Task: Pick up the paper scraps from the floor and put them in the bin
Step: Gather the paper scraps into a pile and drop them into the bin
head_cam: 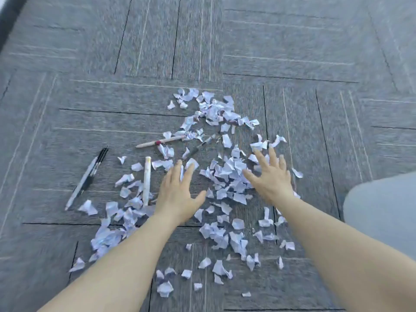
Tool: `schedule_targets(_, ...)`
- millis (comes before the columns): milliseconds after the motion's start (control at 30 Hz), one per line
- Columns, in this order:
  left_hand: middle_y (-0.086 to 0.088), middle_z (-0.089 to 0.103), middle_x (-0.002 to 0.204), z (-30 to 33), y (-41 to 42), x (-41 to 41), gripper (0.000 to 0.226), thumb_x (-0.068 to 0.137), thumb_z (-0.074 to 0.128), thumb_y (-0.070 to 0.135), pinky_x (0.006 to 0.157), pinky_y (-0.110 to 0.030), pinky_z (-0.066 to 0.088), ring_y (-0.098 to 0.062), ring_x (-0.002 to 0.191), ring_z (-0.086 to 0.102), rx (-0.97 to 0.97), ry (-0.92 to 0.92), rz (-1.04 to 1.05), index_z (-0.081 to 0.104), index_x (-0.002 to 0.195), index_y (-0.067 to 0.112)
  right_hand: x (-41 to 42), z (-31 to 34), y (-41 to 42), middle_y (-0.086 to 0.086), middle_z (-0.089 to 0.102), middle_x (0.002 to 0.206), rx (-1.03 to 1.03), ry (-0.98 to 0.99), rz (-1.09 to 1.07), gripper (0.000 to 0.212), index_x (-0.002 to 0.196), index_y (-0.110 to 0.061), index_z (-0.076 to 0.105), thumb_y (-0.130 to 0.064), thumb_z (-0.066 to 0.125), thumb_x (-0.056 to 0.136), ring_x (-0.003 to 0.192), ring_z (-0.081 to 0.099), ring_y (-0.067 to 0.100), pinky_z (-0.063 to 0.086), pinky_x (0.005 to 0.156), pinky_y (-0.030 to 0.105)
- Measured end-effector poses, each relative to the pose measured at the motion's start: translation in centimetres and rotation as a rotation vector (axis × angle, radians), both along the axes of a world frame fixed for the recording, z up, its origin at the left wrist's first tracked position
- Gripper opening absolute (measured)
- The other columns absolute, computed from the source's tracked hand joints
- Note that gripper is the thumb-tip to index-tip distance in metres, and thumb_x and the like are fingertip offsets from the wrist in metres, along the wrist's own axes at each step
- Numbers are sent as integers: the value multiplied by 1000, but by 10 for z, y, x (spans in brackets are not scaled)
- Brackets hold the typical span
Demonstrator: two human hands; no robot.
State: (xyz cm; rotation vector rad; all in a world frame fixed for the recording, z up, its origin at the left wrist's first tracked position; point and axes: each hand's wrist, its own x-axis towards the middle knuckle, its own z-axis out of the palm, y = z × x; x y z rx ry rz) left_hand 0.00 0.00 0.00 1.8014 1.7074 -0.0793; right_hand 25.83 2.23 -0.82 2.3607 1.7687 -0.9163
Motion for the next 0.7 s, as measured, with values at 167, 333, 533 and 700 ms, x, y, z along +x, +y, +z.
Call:
schedule_targets(167,-4,-4,159,-50,2,19,76,86,37,63,118,-41,-1,-20,145,-10,165,-6,41,4,149,35,-8,-39,21,-10,-1,162,149,88,237,70,149,-45,17,-69,39,87,148,-11,24,6,118,55)
schedule_targets(333,1,17,156,-52,-14,34,72,88,44,53,119,-38,9,-16,145,7,272,-218,-91,18,149,22,-26,-39,-14,-11,2,162,177,152,635,67,150,-37,23,-66,33,91,148,-14,14,4,118,51)
schedule_targets(533,-2,31,150,-49,-70,13,76,85,50,56,114,-46,24,-17,142,20,260,-289,-355,28,146,18,13,-32,-63,-10,18,160,278,200,825,61,145,-34,36,-62,37,90,149,9,16,12,118,51)
schedule_targets(700,-4,-15,158,-50,-49,19,111,63,34,90,113,-58,-9,-27,144,-16,220,85,-317,-13,147,36,27,-36,-61,-4,2,163,223,-67,515,79,148,-46,18,-84,24,79,149,-7,28,-1,116,59)
